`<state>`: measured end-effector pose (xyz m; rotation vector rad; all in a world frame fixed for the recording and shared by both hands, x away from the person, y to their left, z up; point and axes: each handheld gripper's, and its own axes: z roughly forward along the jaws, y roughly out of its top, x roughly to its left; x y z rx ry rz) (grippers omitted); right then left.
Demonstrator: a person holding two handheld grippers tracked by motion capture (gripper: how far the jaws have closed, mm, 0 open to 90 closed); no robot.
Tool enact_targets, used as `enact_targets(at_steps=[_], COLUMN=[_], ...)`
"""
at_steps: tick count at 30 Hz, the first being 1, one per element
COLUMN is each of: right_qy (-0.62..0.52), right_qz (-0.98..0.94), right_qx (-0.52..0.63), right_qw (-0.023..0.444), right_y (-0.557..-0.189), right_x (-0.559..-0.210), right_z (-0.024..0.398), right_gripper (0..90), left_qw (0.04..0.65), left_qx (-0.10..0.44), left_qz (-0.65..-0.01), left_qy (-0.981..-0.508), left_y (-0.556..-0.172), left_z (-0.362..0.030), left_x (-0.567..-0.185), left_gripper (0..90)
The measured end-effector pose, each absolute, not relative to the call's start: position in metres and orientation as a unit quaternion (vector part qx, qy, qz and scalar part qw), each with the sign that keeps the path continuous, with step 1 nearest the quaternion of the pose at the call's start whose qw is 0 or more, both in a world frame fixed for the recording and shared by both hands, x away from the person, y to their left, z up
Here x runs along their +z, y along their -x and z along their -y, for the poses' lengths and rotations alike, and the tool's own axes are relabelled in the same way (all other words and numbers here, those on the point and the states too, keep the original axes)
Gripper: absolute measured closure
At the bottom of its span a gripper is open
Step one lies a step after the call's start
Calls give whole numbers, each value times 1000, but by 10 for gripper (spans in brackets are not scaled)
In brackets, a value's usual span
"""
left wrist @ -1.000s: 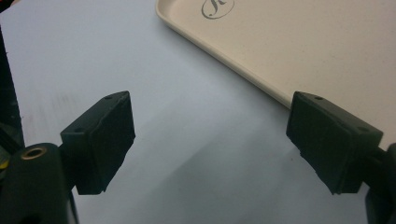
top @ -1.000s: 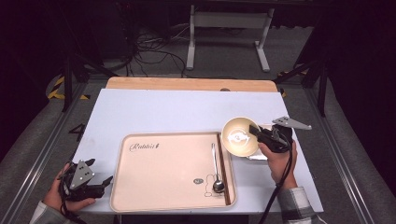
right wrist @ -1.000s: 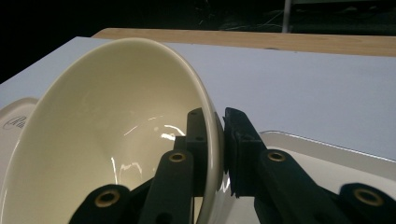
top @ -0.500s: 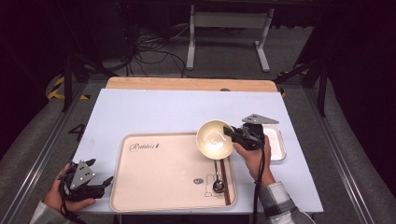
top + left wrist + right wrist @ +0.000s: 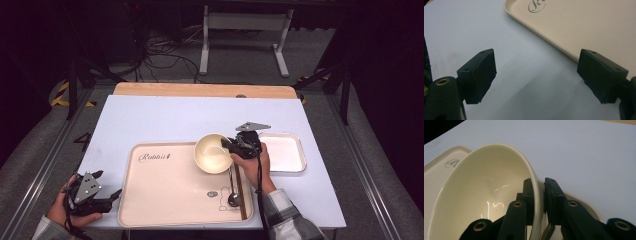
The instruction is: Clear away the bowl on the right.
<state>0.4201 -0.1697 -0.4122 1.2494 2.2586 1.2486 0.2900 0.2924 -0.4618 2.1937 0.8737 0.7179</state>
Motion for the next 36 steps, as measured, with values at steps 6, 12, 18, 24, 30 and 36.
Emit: enact_targets(at_steps=[6, 12, 18, 24, 30, 36], right_qy=[-430, -440, -452, -456, -460, -437], right_qz=[-786, -778, -775, -775, -772, -774], right_qx=[425, 432, 423, 417, 419, 437], right_qw=[129, 122, 124, 128, 131, 137], right_y=[-428, -435, -442, -446, -451, -448], right_x=[-418, -422, -428, -432, -434, -424], right_z=[155, 150, 148, 145, 145, 149], right_gripper=[797, 799, 804, 815, 816, 717], left_qw=[329, 332, 330, 329, 329, 329], left_qx=[278, 279, 278, 277, 278, 276], left_qz=[-336, -334, -333, -334, -333, -333], left_qy=[-837, -837, -838, -839, -839, -839], left_y=[-290, -290, -289, -290, -290, -290], left_z=[-293, -294, -293, -293, -294, -294], left_x=[-461, -461, -461, -461, -462, -462], left_gripper=[165, 164, 164, 163, 163, 162])
